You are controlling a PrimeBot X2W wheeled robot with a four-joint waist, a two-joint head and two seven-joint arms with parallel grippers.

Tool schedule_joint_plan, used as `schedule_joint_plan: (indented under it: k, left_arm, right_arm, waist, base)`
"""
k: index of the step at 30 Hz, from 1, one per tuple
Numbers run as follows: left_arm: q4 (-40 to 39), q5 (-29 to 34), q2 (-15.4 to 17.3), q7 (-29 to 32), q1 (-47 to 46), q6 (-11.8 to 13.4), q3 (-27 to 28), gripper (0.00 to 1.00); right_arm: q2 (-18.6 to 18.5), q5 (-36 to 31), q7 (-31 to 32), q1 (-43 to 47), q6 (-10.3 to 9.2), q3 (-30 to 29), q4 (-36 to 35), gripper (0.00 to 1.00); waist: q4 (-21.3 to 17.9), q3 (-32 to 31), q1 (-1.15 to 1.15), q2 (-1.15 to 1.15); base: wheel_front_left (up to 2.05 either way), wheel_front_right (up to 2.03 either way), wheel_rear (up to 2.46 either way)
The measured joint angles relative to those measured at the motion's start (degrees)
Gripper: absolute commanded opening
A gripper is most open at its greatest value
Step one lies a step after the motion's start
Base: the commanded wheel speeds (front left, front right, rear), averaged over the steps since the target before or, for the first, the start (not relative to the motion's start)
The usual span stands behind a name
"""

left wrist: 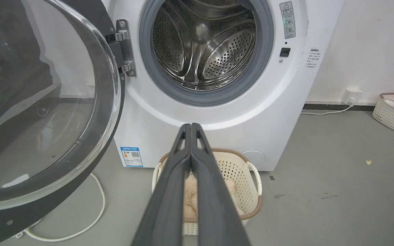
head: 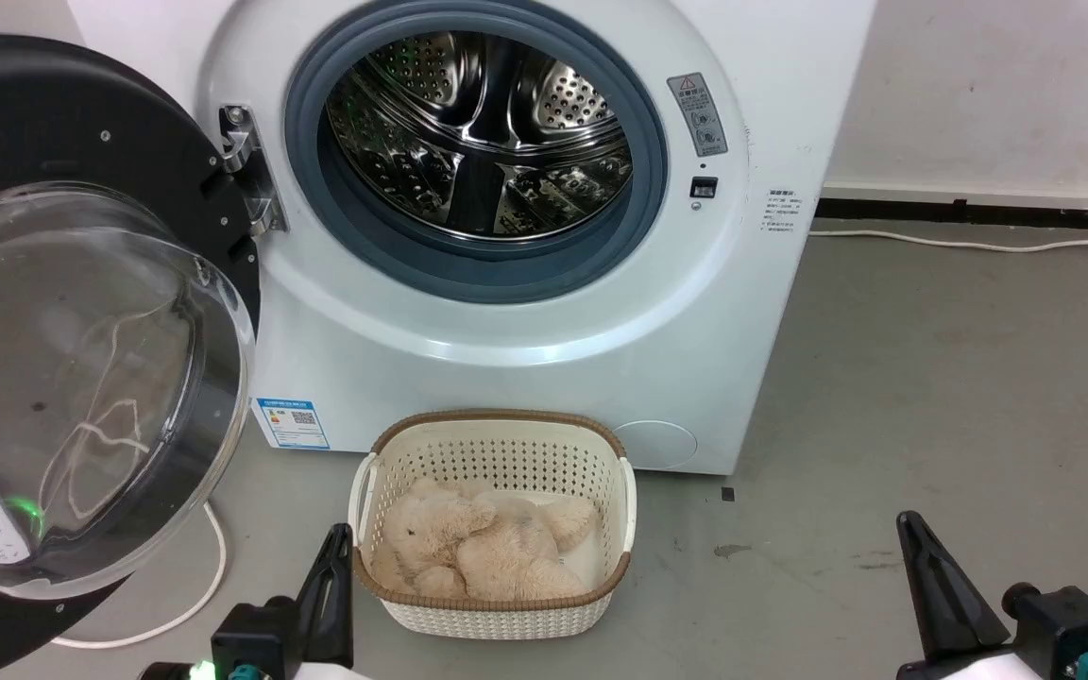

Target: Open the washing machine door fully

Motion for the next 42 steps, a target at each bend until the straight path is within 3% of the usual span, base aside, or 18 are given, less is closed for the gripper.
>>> schedule_joint_plan:
  k: [42]
  left_arm:
    - [-0.7,4.4,-1.8,5.1,-2.6,-3.0,4.9,0.0]
  right_arm:
    - [0.0,-2.5,5.0,-3.4,0.0,1.1,0.0,0.0]
  waist:
    - [0.2,1.0,-0.01,0.0]
  base:
    - [0.0,0.0,0.0]
